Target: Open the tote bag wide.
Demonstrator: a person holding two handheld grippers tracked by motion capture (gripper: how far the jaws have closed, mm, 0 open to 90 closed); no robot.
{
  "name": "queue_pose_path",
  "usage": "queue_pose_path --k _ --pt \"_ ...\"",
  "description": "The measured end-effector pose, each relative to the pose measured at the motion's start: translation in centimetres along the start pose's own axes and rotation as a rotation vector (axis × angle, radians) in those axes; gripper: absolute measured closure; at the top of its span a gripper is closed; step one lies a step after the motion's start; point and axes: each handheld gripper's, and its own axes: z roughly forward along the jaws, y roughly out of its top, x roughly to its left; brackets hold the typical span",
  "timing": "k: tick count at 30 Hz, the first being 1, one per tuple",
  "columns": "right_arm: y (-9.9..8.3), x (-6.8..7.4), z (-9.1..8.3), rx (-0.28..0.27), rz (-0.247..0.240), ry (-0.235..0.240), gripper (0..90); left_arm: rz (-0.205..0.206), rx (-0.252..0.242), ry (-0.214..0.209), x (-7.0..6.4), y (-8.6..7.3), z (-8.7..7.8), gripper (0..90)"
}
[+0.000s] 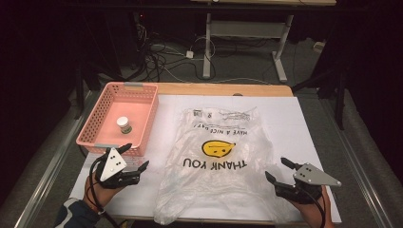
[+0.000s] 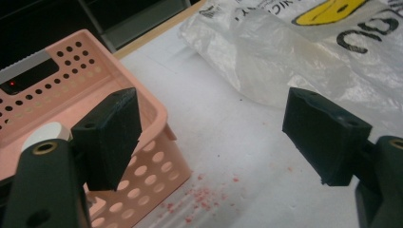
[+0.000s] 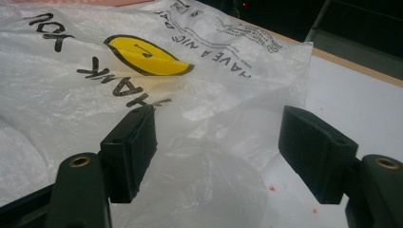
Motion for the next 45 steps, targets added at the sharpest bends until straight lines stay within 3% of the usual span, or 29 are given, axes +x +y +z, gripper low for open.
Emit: queue_pose_path --k 8,15,22,28,32,33,35,36,38,41,42,45 --pt "-0.1 -0.4 -0.2 0.009 0.004 -0.01 31.3 0.035 0.013 -0.017 -0.7 0.1 0.2 20.5" --pt "-0.1 -0.6 0.2 0.039 0.004 0.01 33.0 0.061 0.027 -0.049 -1.4 0.1 0.3 20.8" --pt "0.0 -0.4 0.5 0.064 -0.024 0.012 34.2 0.078 0.027 -0.054 -1.7 0.3 0.4 20.8" --pt "1.9 1.6 -0.2 0.038 -0.08 0.112 37.3 0.082 0.029 -0.044 -1.6 0.3 0.3 20.8" --pt "3.7 3.9 -0.3 0.03 -0.174 0.215 40.0 0.078 0.031 -0.042 -1.5 0.2 0.2 20.8" --pt "3.7 3.9 -0.3 0.03 -0.174 0.215 40.0 0.08 0.032 -0.043 -1.5 0.2 0.2 20.8" --pt "4.4 4.5 -0.4 0.039 -0.222 0.214 40.5 0.079 0.031 -0.045 -1.6 0.2 0.2 20.8" --pt "4.5 4.4 -0.4 0.033 -0.228 0.2 40.9 0.078 0.03 -0.045 -1.6 0.1 0.2 20.8" --pt "4.3 3.0 -0.2 0.029 -0.178 0.16 42.5 0.075 0.03 -0.045 -1.6 0.1 0.2 20.8" --pt "4.2 2.0 0.2 0.034 -0.164 0.139 43.0 0.075 0.036 -0.045 -1.5 0.1 0.3 20.8" --pt "4.4 1.0 0.8 0.031 -0.146 0.127 43.7 0.077 0.038 -0.045 -1.6 0.1 0.3 20.8" --pt "4.9 -0.2 1.9 0.042 -0.151 0.099 44.4 0.079 0.042 -0.044 -1.6 0.2 0.4 20.8"
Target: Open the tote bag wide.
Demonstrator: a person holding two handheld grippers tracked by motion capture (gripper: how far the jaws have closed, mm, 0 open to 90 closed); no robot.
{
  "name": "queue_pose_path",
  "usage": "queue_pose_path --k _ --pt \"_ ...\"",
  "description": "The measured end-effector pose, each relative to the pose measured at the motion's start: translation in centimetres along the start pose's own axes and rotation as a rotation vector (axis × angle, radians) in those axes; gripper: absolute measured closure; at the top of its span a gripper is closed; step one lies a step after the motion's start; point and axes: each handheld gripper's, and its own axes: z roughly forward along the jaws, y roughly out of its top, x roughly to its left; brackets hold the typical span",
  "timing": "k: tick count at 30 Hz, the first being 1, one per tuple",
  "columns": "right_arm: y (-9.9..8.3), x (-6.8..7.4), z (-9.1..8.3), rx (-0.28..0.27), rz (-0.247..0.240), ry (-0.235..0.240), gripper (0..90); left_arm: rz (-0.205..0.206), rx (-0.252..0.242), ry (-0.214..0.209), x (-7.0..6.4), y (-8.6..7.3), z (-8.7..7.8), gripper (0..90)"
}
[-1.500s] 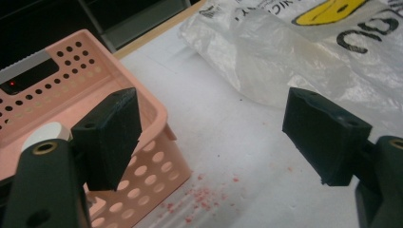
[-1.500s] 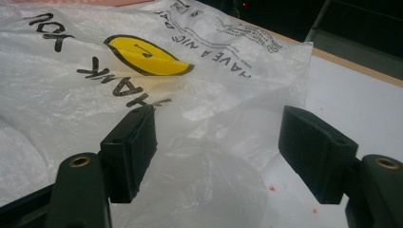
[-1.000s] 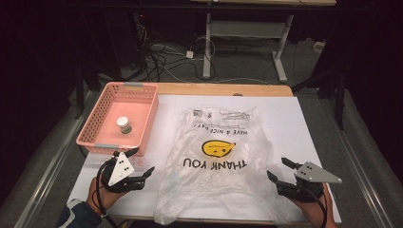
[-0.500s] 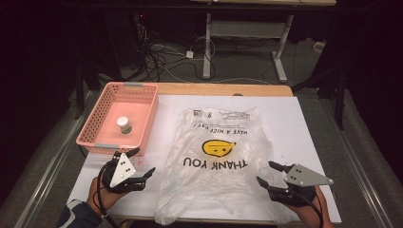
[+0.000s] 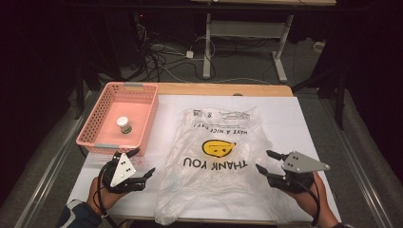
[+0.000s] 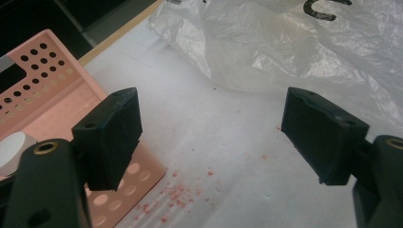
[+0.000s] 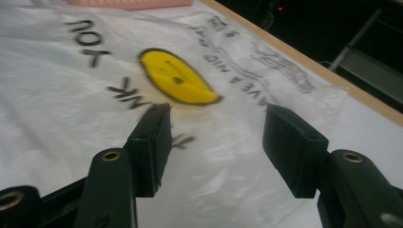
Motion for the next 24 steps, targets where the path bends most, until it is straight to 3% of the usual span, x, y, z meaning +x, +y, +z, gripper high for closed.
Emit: queue_pose_path --k 4,5,6,7,10,11,12,14,15,16,18,21,23,24 --pt "1.5 -4.8 4.2 0.044 -0.006 -0.077 44.9 -0.004 0.002 0.001 0.0 0.1 0.2 20.8" --pt "1.5 -4.8 4.2 0.044 -0.006 -0.077 44.9 -0.004 0.003 0.0 0.1 0.1 0.2 20.8" --pt "1.9 -7.3 6.6 0.066 0.031 -0.083 44.7 -0.006 0.003 0.0 0.1 0.0 0.2 20.8" --pt "2.0 -8.5 7.8 0.078 0.06 -0.085 44.7 -0.006 0.005 -0.003 0.1 0.0 0.3 20.8" --pt "2.2 -11.6 11.3 0.128 0.121 -0.103 43.2 -0.003 0.006 -0.009 0.2 -0.1 0.4 20.8" --pt "2.2 -11.6 11.3 0.128 0.121 -0.103 43.2 -0.003 0.004 -0.012 0.2 -0.1 0.4 20.8" --pt "2.0 -13.3 13.1 0.153 0.207 -0.089 41.1 -0.003 0.002 -0.013 0.3 -0.1 0.4 20.8" --pt "1.8 -14.4 14.9 0.194 0.232 -0.113 39.8 -0.007 -0.003 -0.018 0.4 -0.2 0.4 20.8" --pt "1.8 -14.4 14.9 0.194 0.232 -0.113 39.8 -0.005 -0.002 -0.022 0.5 -0.2 0.4 20.8" --pt "1.5 -15.4 16.3 0.233 0.281 -0.091 38.0 -0.004 -0.003 -0.025 0.5 -0.3 0.4 20.8" --pt "1.1 -16.1 17.6 0.289 0.313 -0.106 38.7 -0.003 -0.005 -0.034 0.5 -0.4 0.5 20.8" --pt "0.7 -16.8 18.8 0.311 0.36 -0.088 42.8 -0.004 -0.009 -0.039 0.5 -0.4 0.5 20.8" --pt "0.7 -16.7 19.3 0.286 0.367 -0.064 52.7 -0.003 -0.008 -0.043 0.5 -0.4 0.6 20.9" --pt "0.7 -16.7 19.3 0.286 0.367 -0.064 52.7 -0.003 -0.008 -0.043 0.5 -0.4 0.6 20.8"
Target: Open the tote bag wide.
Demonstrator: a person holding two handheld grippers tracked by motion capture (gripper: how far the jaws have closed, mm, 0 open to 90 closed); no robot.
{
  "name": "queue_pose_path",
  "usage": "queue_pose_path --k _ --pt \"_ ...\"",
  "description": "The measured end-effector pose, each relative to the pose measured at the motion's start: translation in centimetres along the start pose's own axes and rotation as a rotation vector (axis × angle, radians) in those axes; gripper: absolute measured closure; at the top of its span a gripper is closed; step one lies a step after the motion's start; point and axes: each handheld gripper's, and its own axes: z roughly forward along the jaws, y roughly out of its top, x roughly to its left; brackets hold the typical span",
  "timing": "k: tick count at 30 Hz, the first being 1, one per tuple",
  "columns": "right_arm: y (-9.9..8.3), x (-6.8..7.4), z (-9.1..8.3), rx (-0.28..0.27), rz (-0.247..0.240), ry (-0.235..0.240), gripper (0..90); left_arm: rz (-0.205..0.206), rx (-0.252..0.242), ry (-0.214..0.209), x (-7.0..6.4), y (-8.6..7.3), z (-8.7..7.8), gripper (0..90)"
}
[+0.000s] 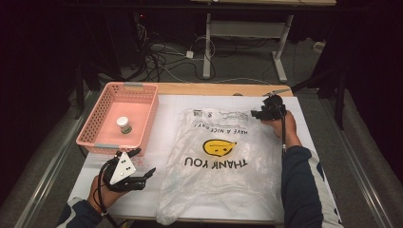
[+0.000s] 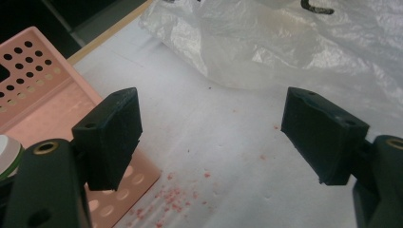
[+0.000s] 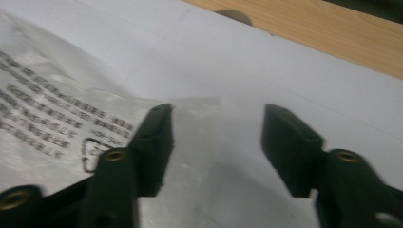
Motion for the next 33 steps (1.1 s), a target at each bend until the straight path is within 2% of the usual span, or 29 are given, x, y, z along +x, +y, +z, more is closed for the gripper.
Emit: queue_pose_path --k 1,2,3,4,6,9,11,12,14,16,18,19,20,22,25,26,27,30,32,33 --pt "0.1 0.5 0.8 0.028 -0.014 0.015 61.4 0.006 0.007 -0.001 0.0 -0.1 0.1 20.8" --pt "0.2 0.8 1.3 0.057 -0.031 0.023 66.2 0.006 0.007 -0.001 0.0 -0.1 0.1 20.8" --pt "0.2 0.8 1.3 0.057 -0.031 0.023 66.2 0.01 0.011 -0.001 0.0 -0.1 0.1 20.9" --pt "0.4 1.3 2.0 0.088 -0.056 0.024 79.0 0.011 0.013 0.001 0.0 -0.1 0.2 20.9" --pt "0.6 1.8 2.5 0.109 -0.068 0.025 88.8 0.009 0.016 0.006 0.0 -0.1 0.2 21.6" --pt "1.0 2.2 2.5 0.106 -0.075 -0.031 90.0 0.019 0.013 0.018 0.0 0.2 0.1 21.6" --pt "1.1 1.9 2.2 0.076 -0.046 -0.083 90.0 0.022 0.014 0.022 0.1 0.2 -0.1 21.6" --pt "1.0 1.6 1.9 0.054 -0.014 -0.111 90.0 0.022 0.014 0.022 0.1 0.2 -0.1 21.8" --pt "0.5 0.6 1.4 0.002 0.083 -0.163 90.0 0.016 0.011 0.023 0.1 0.0 -0.3 22.4" --pt "-0.1 -0.5 0.8 -0.014 0.142 -0.247 90.0 0.01 0.003 0.027 0.2 -0.1 -0.5 22.4" --pt "-0.8 -1.7 0.0 -0.038 0.215 -0.302 90.0 0.013 -0.002 0.026 0.2 -0.1 -0.6 22.4" --pt "-1.1 -2.4 -0.5 -0.053 0.257 -0.315 90.0 0.017 0.0 0.022 0.2 -0.1 -0.7 22.4" --pt "-1.5 -3.0 -1.0 -0.066 0.31 -0.302 90.0 0.018 -0.002 0.019 0.2 -0.1 -0.7 22.4" --pt "-2.2 -4.0 -2.0 -0.073 0.361 -0.27 90.0 0.018 -0.004 0.016 0.2 -0.2 -0.8 22.2" --pt "-3.2 -4.6 -3.4 -0.056 0.342 -0.24 90.0 0.023 -0.007 0.022 0.3 -0.2 -1.0 22.1" --pt "-3.6 -4.7 -3.9 -0.047 0.354 -0.227 90.0 0.024 -0.008 0.026 0.3 -0.2 -1.0 22.1" --pt "-4.1 -4.7 -4.4 -0.058 0.35 -0.219 90.0 0.02 -0.011 0.032 0.4 -0.2 -1.1 22.1" --pt "-5.3 -4.4 -5.6 -0.038 0.306 -0.225 90.0 0.011 -0.021 0.04 0.5 -0.1 -1.3 22.2" --pt "-6.1 -4.2 -6.3 -0.052 0.315 -0.186 89.3 0.009 -0.025 0.043 0.5 0.0 -1.4 22.2" --pt "-6.4 -3.8 -6.6 -0.049 0.301 -0.179 86.4 0.014 -0.026 0.051 0.4 0.1 -1.5 22.2"
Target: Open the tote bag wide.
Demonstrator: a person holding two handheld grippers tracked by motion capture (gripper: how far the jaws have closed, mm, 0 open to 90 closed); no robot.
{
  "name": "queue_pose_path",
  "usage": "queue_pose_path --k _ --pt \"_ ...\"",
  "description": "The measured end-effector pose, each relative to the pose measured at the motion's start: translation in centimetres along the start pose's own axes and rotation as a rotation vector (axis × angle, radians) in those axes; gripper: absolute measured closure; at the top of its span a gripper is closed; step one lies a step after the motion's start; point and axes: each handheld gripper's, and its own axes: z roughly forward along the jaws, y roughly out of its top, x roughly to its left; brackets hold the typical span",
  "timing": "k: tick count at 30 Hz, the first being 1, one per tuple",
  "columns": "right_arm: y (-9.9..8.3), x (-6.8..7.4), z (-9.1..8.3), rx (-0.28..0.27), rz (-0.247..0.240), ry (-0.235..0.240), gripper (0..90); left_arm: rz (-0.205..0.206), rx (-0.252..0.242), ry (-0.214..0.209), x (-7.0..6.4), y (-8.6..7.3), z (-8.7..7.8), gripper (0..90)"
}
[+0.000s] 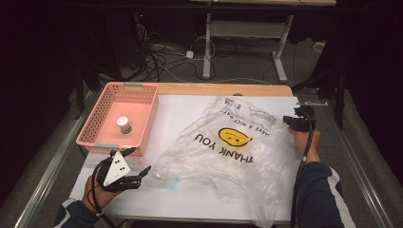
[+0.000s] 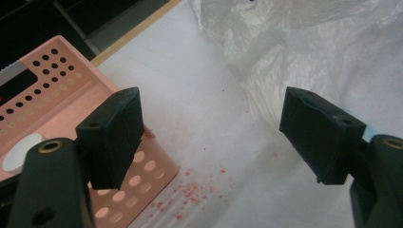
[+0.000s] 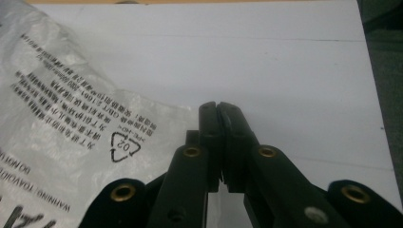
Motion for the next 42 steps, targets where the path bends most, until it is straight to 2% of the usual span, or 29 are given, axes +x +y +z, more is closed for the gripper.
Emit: queue_pose_path --k 3,4,5,6,7,9,12,13,14,15,18,19,20,23,24,25,27,29,30,31,35,37,40,42 --pt "-0.8 0.8 -0.9 0.0 -0.063 0.029 76.8 0.006 -0.001 0.007 -0.2 0.1 -0.1 22.2" --pt "-1.0 1.2 -1.1 -0.001 -0.085 0.025 73.2 0.006 -0.001 0.007 -0.2 0.1 -0.1 22.3" --pt "-1.2 1.7 -1.5 -0.018 -0.115 0.017 64.1 0.006 0.002 0.009 -0.2 0.1 -0.1 22.3" --pt "-1.2 2.0 -1.9 -0.029 -0.133 0.047 55.9 0.006 0.004 0.01 -0.3 0.1 -0.1 22.3" --pt "-1.3 2.5 -2.5 -0.058 -0.143 0.071 54.8 0.006 0.004 0.01 -0.3 0.1 -0.1 22.3" --pt "-1.4 3.7 -4.1 -0.128 -0.197 0.101 49.1 0.007 0.011 0.01 -0.5 0.1 0.0 22.3" --pt "-1.9 6.6 -6.5 -0.191 -0.303 0.194 46.4 0.011 0.017 0.012 -0.5 0.1 0.1 22.3" --pt "-1.9 6.6 -6.5 -0.191 -0.303 0.194 46.4 0.011 0.02 0.011 -0.6 0.1 0.1 22.3" --pt "-2.2 7.7 -7.3 -0.201 -0.343 0.223 45.9 0.01 0.021 0.01 -0.6 0.1 0.1 22.3" --pt "-2.3 10.0 -8.7 -0.199 -0.449 0.243 41.8 0.011 0.023 0.011 -0.6 0.1 0.2 22.3" --pt "-3.0 12.8 -10.6 -0.239 -0.502 0.325 41.9 0.013 0.034 0.014 -0.7 0.0 0.2 22.3" --pt "-3.0 12.8 -10.6 -0.239 -0.502 0.325 41.9 0.015 0.036 0.016 -0.7 0.0 0.2 22.3" --pt "-3.4 13.8 -11.1 -0.239 -0.535 0.342 41.6 0.016 0.036 0.017 -0.7 0.0 0.2 22.3" --pt "-4.8 16.9 -11.7 -0.206 -0.636 0.414 40.7 0.015 0.034 0.021 -0.7 0.0 0.1 22.3" --pt "-5.4 18.1 -11.7 -0.181 -0.678 0.436 40.3 0.014 0.035 0.022 -0.6 0.0 0.1 22.3" --pt "-6.4 20.1 -11.5 -0.143 -0.748 0.488 40.4 0.014 0.036 0.022 -0.6 0.0 0.1 22.3" --pt "-7.3 21.8 -11.0 -0.1 -0.811 0.531 40.4 0.017 0.038 0.023 -0.7 0.0 0.1 22.3" --pt "-8.1 23.4 -10.5 -0.055 -0.892 0.521 40.4 0.018 0.039 0.024 -0.7 0.0 0.0 22.3" --pt "-8.1 23.4 -10.5 -0.055 -0.892 0.521 40.4 0.019 0.041 0.023 -0.7 0.0 0.1 22.3" --pt "-8.7 24.6 -10.0 -0.012 -0.943 0.525 39.7 0.02 0.043 0.023 -0.7 0.0 0.1 22.2" --pt "-9.4 25.8 -10.0 0.01 -1.003 0.558 39.8 0.017 0.043 0.019 -0.7 -0.1 0.2 22.3" --pt "-9.8 26.2 -9.7 0.023 -1.004 0.57 39.9 0.019 0.046 0.017 -0.7 -0.1 0.2 22.2" --pt "-10.6 26.9 -8.5 0.08 -1.05 0.53 42.4 0.023 0.048 0.015 -0.8 -0.1 0.2 22.2" --pt "-10.7 27.0 -8.1 0.093 -1.063 0.511 45.0 0.024 0.049 0.014 -0.8 -0.1 0.2 22.2"
